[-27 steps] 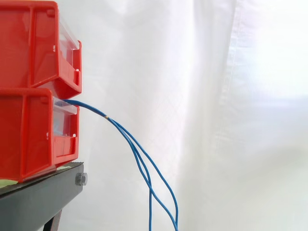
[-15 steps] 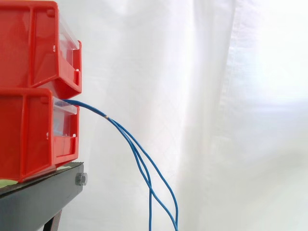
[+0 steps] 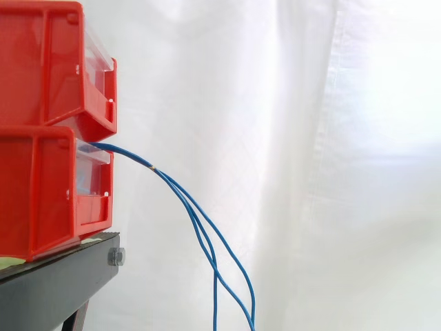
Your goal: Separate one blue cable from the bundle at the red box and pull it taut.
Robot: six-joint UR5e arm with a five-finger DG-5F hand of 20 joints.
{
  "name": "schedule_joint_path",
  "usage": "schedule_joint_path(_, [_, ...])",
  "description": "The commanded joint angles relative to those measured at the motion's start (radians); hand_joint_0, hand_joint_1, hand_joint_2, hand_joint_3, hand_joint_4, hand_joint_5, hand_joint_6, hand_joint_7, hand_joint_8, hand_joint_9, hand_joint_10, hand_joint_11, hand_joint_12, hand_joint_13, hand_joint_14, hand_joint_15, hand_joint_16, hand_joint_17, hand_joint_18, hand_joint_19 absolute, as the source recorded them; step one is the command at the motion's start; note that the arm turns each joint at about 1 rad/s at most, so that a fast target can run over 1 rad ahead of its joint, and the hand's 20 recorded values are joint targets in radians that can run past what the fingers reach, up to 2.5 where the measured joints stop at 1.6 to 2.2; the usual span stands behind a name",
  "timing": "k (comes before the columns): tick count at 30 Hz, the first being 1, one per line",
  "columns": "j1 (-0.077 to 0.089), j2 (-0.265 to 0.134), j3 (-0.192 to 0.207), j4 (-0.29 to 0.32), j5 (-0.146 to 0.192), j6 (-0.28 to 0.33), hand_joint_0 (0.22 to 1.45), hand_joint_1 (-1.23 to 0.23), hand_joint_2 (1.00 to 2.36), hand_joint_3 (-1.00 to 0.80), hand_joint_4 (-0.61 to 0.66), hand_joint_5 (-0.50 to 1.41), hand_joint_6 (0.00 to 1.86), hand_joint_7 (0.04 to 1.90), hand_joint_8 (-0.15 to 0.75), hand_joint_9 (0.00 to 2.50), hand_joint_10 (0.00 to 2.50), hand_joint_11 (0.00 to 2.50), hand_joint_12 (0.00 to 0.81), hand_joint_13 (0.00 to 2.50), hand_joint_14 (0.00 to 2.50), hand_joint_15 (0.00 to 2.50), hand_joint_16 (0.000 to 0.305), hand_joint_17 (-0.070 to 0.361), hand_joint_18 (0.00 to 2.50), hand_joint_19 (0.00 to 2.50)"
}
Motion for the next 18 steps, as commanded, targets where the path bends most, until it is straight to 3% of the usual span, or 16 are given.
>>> schedule_joint_path(1, [0.005, -0.002, 0.0, 0.06, 0.008, -0.087, 0.49, -0.63, 1.0, -0.5, 0.19, -0.23, 0.5, 0.83, 0.349, 0.57, 0.01, 0.56, 0.382, 0.58, 0.01, 0.43, 0.047, 0.107, 0.54, 0.29])
schedule_joint_path(6, [0.019, -0.002, -0.002, 0.175, 0.053, -0.203, 0.49, -0.65, 1.0, -0.5, 0.2, -0.23, 0.5, 0.83, 0.351, 0.56, 0.01, 0.55, 0.363, 0.55, 0.01, 0.39, 0.045, 0.102, 0.52, 0.22])
schedule_joint_path(10, [0.039, -0.023, 0.0, 0.2, 0.097, -0.233, 0.49, -0.65, 1.0, -0.5, 0.2, -0.23, 0.5, 0.82, 0.351, 0.56, 0.01, 0.54, 0.359, 0.54, 0.01, 0.39, 0.044, 0.1, 0.51, 0.21])
schedule_joint_path(12, [0.044, -0.039, 0.0, 0.204, 0.099, -0.234, 0.49, -0.66, 1.0, -0.5, 0.2, -0.23, 0.5, 0.83, 0.351, 0.56, 0.01, 0.54, 0.358, 0.54, 0.01, 0.39, 0.044, 0.099, 0.51, 0.21])
schedule_joint_path(13, [0.053, -0.079, 0.006, 0.235, 0.097, -0.239, 0.49, -0.66, 1.0, -0.5, 0.2, -0.23, 0.5, 0.82, 0.352, 0.56, 0.01, 0.54, 0.356, 0.54, 0.01, 0.39, 0.044, 0.099, 0.51, 0.21])
schedule_joint_path(18, [0.061, -0.123, 0.029, 0.257, 0.099, -0.242, 0.49, -0.66, 1.0, -0.5, 0.2, -0.23, 0.5, 0.82, 0.352, 0.56, 0.01, 0.53, 0.355, 0.54, 0.01, 0.38, 0.044, 0.098, 0.5, 0.21])
